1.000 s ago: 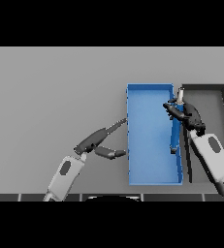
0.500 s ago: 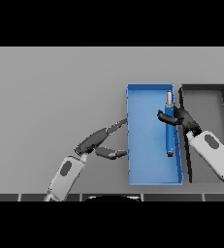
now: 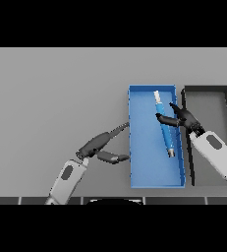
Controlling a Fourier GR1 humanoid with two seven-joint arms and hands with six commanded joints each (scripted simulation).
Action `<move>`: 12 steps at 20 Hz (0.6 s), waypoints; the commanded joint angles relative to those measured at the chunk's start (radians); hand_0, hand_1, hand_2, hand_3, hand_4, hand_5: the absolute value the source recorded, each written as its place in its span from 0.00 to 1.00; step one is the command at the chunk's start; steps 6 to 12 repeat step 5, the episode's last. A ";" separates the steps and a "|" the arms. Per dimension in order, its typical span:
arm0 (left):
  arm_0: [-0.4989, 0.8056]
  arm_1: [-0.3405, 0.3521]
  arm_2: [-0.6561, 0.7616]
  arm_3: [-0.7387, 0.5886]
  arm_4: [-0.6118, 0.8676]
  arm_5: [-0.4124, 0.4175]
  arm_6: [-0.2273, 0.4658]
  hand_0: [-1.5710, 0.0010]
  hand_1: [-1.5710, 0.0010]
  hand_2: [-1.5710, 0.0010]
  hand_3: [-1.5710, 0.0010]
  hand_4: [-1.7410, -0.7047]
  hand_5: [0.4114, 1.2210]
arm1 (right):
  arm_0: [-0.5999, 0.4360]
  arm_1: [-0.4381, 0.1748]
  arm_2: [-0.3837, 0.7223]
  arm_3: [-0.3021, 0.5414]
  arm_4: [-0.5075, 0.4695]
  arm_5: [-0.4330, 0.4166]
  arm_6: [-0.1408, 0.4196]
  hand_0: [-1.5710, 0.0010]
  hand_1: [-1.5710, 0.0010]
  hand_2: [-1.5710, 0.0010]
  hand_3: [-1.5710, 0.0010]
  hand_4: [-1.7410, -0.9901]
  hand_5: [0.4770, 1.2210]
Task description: Pick up the blue pipe and place it into the blue bin.
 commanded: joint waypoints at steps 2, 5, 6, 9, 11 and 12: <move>-0.001 0.007 0.004 0.003 0.001 -0.002 -0.008 1.00 1.00 1.00 1.00 0.83 0.02 | 0.004 0.001 0.003 0.007 -0.007 0.010 0.001 1.00 1.00 1.00 1.00 0.96 0.24; 0.028 0.013 -0.007 -0.013 -0.002 -0.005 -0.024 1.00 1.00 1.00 1.00 0.83 0.02 | -0.005 0.011 0.004 0.017 -0.005 0.015 -0.010 1.00 1.00 1.00 1.00 0.96 0.22; 0.028 0.013 -0.007 -0.013 -0.002 -0.005 -0.024 1.00 1.00 1.00 1.00 0.83 0.02 | -0.005 0.011 0.004 0.017 -0.005 0.015 -0.010 1.00 1.00 1.00 1.00 0.96 0.22; 0.028 0.013 -0.007 -0.013 -0.002 -0.005 -0.024 1.00 1.00 1.00 1.00 0.83 0.02 | -0.005 0.011 0.004 0.017 -0.005 0.015 -0.010 1.00 1.00 1.00 1.00 0.96 0.22; 0.028 0.013 -0.007 -0.013 -0.002 -0.005 -0.024 1.00 1.00 1.00 1.00 0.83 0.02 | -0.005 0.011 0.004 0.017 -0.005 0.015 -0.010 1.00 1.00 1.00 1.00 0.96 0.22; 0.028 0.013 -0.007 -0.013 -0.002 -0.005 -0.024 1.00 1.00 1.00 1.00 0.83 0.02 | -0.005 0.011 0.004 0.017 -0.005 0.015 -0.010 1.00 1.00 1.00 1.00 0.96 0.22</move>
